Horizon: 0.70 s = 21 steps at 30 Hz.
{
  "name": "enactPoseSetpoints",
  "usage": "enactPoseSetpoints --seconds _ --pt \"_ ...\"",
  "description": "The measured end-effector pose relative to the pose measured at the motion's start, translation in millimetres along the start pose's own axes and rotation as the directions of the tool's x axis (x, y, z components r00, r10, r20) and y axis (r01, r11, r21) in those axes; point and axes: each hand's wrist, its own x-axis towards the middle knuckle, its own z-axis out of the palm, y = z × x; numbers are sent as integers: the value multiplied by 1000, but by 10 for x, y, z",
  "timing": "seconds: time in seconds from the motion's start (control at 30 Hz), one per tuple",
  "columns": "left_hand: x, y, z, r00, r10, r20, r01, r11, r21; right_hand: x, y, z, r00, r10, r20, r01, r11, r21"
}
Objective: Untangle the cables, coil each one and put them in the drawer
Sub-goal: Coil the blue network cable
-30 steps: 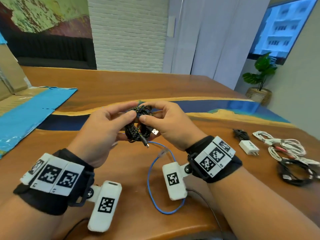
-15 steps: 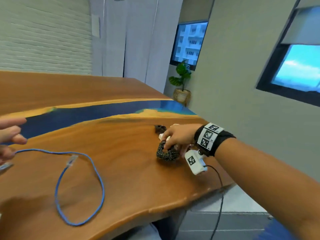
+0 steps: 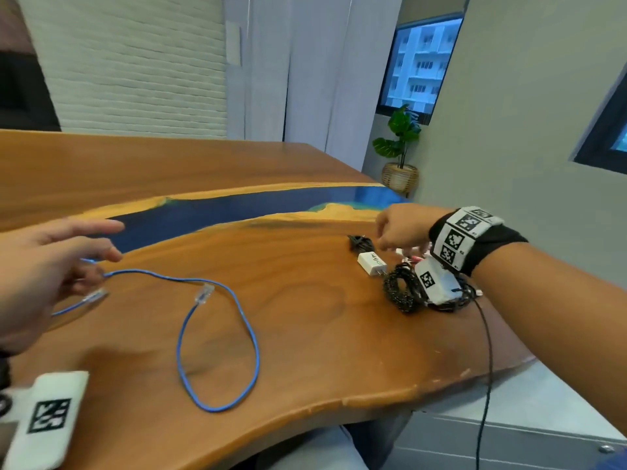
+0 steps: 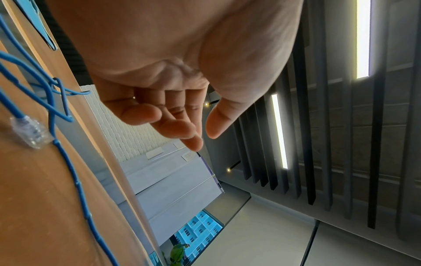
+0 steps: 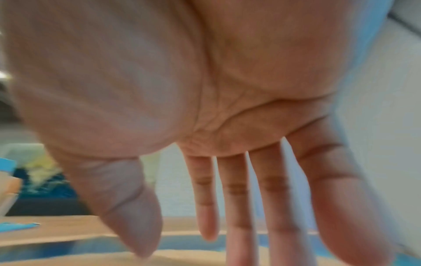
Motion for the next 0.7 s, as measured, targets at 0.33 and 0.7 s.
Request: enactPoseSetpoints --seconds 0.33,0.7 --pt "-916 976 645 999 -25 -25 27 994 108 -621 -2148 371 579 -815 39 815 577 -52" --pt "-1015 1172 659 990 -133 -42 132 991 -14 -437 -2705 238 526 -574 -627 825 525 211"
